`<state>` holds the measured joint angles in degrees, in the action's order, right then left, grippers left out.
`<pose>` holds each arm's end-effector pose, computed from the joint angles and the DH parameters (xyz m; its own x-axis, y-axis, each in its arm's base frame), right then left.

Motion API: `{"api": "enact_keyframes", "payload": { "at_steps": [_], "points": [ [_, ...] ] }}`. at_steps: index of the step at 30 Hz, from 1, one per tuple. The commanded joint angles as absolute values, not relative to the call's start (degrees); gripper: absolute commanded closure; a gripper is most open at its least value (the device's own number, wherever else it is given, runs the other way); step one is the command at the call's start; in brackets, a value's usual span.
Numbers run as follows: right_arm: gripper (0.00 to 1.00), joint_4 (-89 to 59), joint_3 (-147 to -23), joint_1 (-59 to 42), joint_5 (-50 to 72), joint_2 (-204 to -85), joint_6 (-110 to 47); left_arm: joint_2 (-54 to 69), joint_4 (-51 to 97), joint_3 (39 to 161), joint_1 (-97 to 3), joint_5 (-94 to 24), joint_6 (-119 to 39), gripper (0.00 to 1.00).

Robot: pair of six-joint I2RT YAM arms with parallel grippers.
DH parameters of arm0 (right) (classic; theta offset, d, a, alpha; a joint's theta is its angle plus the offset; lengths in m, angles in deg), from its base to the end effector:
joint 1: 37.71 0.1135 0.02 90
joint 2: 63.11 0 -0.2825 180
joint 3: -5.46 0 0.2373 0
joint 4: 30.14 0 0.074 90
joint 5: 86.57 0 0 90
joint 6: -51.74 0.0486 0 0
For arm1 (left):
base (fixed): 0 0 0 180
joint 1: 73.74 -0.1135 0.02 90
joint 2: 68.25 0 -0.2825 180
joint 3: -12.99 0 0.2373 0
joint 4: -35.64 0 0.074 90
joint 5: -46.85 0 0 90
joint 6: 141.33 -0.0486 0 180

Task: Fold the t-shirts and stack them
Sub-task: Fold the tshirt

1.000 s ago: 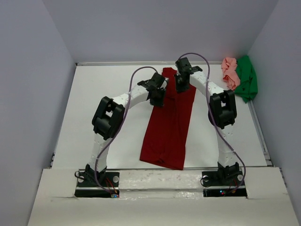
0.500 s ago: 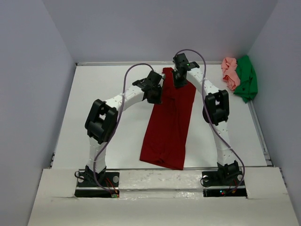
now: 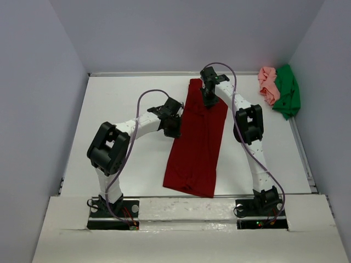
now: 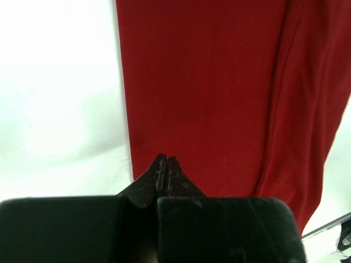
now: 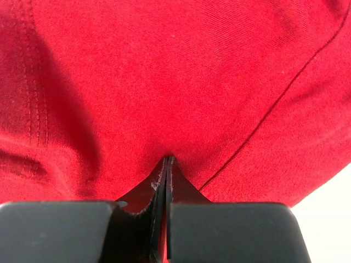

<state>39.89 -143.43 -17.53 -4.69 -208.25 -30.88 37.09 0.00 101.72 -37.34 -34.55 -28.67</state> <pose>0.5071 0.1791 0.1787 -0.8892 -0.1913 -0.4155 -0.1754 0.9815 -0.0766 0.3151 -0.2414 0.2216 -0.8417 0.1473 -0.5194 0.3643 0.8650 -0.3450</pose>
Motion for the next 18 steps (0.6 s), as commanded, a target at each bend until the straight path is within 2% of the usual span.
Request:
{"api": "enact_keyframes", "payload": {
  "at_steps": [1,11,18],
  "points": [
    [1.00,43.05,-145.34,-17.85,-2.02,-210.59,-34.65,33.97,1.92,98.13,-35.69,-31.38,-25.40,1.00],
    [1.00,43.66,-152.71,-17.85,14.75,-215.25,-37.64,32.39,4.30,93.64,-30.15,-30.94,-21.80,1.00],
    [1.00,39.89,-156.15,-16.80,21.18,-215.52,-37.56,30.28,2.72,93.82,-28.83,-31.99,-21.53,1.00]
  ]
}}
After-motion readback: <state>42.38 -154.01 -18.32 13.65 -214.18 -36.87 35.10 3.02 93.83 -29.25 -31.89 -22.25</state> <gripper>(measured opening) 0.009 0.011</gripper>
